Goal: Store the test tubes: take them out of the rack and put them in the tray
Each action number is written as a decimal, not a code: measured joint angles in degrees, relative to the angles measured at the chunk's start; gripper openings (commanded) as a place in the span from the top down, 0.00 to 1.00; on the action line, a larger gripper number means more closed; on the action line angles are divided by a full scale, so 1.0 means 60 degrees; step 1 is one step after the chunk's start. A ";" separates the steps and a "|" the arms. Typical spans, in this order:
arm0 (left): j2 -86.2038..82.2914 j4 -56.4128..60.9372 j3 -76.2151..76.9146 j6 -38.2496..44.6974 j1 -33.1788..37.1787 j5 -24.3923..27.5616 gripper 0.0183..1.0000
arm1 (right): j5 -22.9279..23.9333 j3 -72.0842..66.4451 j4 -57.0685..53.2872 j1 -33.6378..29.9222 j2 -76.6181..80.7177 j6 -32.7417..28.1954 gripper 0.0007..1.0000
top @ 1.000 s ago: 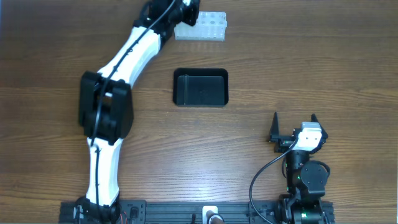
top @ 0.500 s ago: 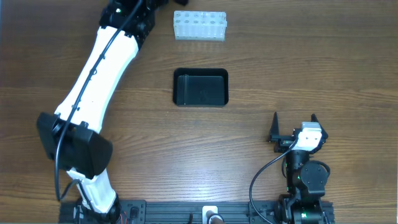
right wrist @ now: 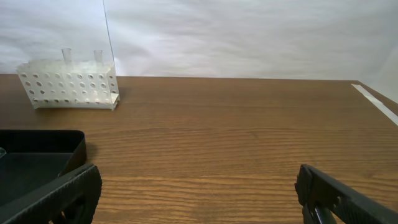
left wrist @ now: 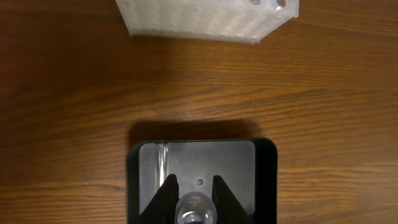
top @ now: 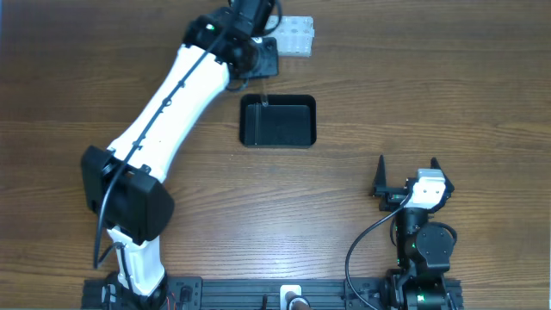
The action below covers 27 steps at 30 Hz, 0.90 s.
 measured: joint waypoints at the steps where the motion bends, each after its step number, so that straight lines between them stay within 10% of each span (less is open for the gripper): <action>1: 0.0055 0.0000 0.0000 -0.0091 -0.0069 -0.0073 0.96 | 0.0004 0.0000 0.0000 0.0000 0.0004 -0.0007 0.01; 27: 0.1694 0.0051 0.0000 -0.0510 -0.0233 -0.0448 0.98 | 0.0004 0.0000 0.0000 0.0000 0.0000 0.0000 0.01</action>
